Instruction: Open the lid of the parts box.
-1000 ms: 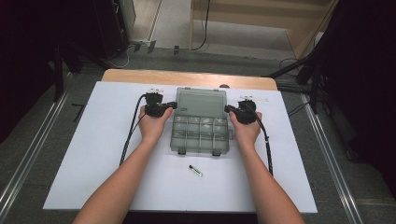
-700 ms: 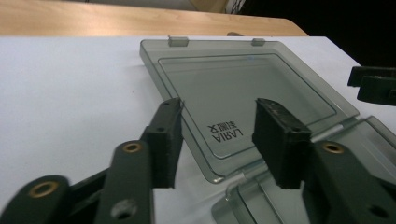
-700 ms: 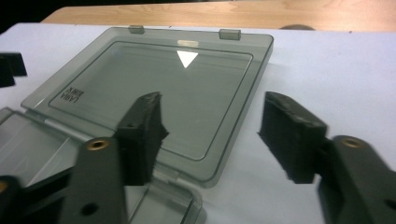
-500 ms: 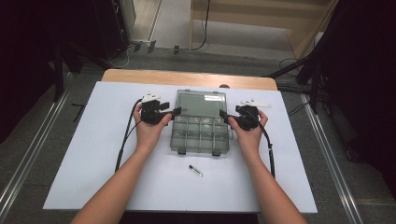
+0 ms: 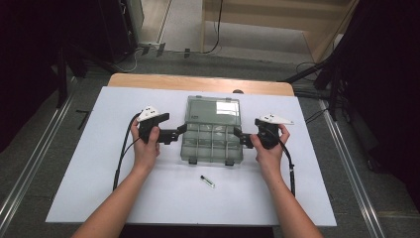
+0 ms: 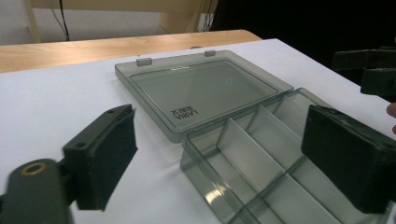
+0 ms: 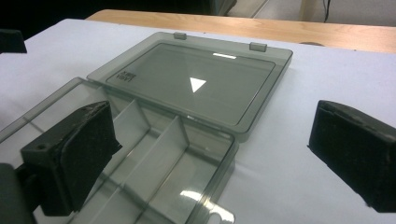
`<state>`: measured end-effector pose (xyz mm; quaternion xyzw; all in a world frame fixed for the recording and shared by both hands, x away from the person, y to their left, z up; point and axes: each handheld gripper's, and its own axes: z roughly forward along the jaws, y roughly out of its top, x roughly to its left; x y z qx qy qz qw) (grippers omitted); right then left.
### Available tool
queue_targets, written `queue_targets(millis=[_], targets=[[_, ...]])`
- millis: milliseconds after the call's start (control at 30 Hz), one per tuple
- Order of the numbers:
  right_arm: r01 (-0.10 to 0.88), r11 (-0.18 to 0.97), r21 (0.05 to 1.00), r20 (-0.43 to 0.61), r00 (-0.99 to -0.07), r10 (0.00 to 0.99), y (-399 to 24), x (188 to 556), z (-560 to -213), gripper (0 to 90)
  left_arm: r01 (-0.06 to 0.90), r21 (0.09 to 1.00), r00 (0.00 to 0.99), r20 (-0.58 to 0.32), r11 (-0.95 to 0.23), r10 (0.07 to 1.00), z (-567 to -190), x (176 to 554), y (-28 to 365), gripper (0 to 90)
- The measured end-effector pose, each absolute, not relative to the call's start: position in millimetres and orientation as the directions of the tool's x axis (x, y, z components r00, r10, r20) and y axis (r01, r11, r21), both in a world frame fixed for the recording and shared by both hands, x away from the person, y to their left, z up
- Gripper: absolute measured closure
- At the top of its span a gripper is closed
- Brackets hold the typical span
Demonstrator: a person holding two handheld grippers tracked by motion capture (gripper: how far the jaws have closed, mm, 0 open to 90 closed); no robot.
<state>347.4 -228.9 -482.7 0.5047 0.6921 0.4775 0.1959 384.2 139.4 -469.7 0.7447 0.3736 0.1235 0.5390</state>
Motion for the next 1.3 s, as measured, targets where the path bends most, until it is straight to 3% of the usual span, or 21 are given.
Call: queue_targets(millis=[100, 1300], targets=[[0.507, 0.043, 0.861, 0.202, -0.418, 0.886, -229, 343, -482, 0.0, 0.413, 0.898, 0.691, -0.202, -0.150, 0.694, -471, 380, 146, 0.0], [0.477, 0.124, 0.870, 0.151, -0.497, 0.855, -224, 270, -485, 0.0, 0.350, 0.925, 0.704, -0.155, -0.149, 0.694, -477, 303, 208, 0.0]])
